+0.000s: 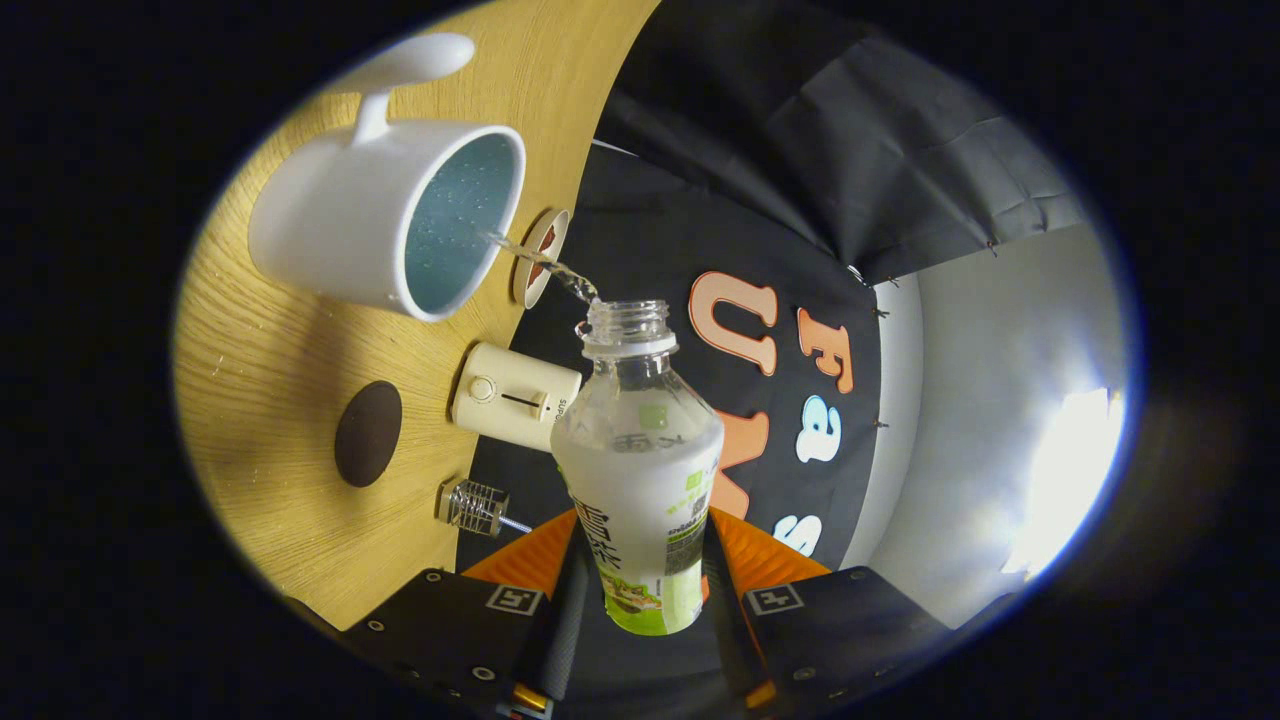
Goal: Take the bottle from table, then pour the juice into the cup, finally place the bottle on the coaster
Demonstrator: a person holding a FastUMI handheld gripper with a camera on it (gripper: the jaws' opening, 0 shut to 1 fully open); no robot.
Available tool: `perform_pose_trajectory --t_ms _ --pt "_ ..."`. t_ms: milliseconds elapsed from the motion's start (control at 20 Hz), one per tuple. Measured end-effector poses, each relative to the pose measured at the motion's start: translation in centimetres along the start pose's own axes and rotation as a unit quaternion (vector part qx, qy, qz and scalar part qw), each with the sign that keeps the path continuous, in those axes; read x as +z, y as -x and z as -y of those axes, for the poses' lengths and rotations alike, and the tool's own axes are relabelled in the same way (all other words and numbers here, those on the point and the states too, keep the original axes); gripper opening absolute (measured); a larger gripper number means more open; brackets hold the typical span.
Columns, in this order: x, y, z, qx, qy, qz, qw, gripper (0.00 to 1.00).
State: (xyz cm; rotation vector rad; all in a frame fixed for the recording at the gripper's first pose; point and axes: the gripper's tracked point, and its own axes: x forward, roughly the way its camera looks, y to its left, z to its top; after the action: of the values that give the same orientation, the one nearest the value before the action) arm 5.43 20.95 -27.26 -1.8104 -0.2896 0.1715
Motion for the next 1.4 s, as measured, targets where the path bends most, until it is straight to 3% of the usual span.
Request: perform_pose_trajectory --t_ms 1400 --pt "1.0 -0.8 0.5 -0.035 0.102 0.043 0.993 0.59"
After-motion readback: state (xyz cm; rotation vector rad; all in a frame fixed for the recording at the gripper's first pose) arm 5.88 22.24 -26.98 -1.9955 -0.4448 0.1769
